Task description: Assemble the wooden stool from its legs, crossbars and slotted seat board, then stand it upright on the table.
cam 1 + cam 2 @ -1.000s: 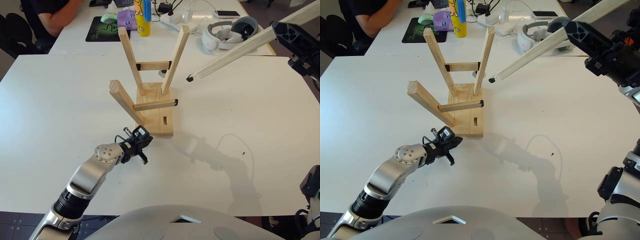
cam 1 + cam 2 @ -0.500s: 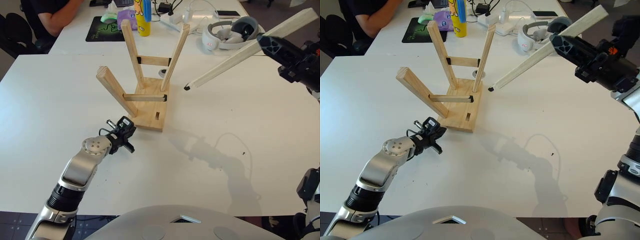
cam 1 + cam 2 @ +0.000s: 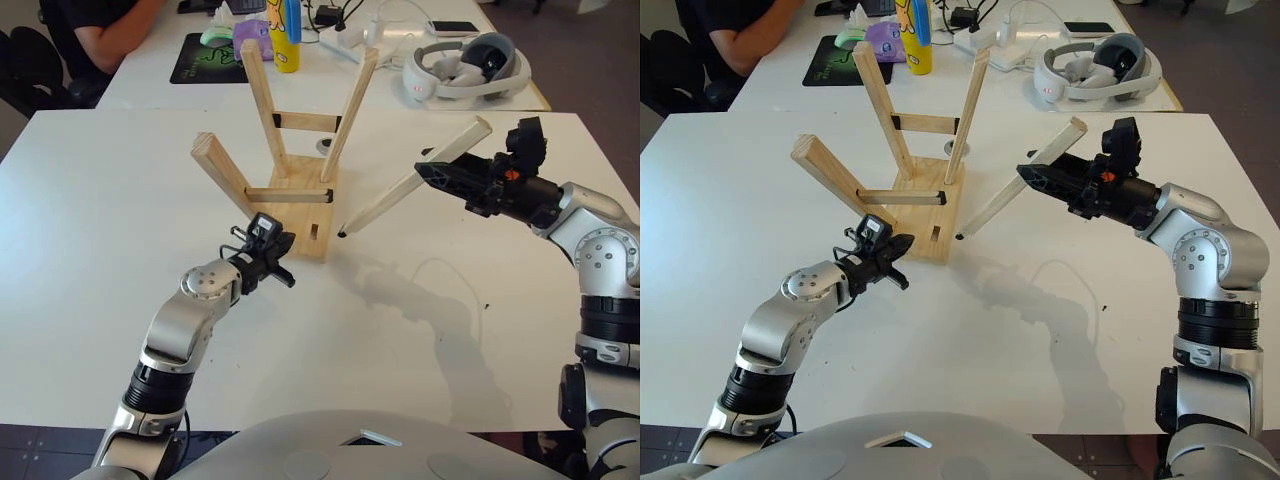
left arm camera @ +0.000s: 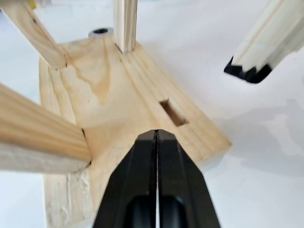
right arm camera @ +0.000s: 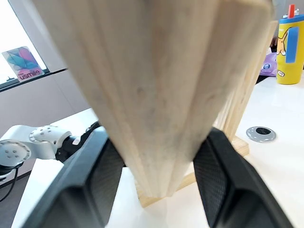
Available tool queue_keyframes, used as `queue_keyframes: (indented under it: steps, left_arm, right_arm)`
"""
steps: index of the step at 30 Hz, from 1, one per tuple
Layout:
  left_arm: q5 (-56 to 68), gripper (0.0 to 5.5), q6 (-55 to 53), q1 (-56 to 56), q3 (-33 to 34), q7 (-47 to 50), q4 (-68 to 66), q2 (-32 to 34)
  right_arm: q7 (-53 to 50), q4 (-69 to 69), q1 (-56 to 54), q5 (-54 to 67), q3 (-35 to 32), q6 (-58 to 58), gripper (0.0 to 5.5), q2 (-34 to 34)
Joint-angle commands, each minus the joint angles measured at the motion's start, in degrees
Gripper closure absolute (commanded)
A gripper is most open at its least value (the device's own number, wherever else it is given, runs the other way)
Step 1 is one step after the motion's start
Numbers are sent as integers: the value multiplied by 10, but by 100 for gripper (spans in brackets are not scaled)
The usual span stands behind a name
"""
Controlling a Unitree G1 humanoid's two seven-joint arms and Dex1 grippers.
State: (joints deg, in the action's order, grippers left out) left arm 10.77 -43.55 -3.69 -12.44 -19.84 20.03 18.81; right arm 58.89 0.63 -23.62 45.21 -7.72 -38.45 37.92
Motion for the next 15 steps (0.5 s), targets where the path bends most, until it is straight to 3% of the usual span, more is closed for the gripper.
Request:
queue_keyframes:
  steps: [1, 15]
  left_arm:
    - [-16, 550, -14, 14, 3, 12, -17, 7]
    - [-14, 550, -31, 1, -8, 5, -37, -7]
  right_arm:
    - [18, 16, -49, -29, 26, 36, 345, -28]
    - [65, 71, -54, -126, 96, 128, 345, -70]
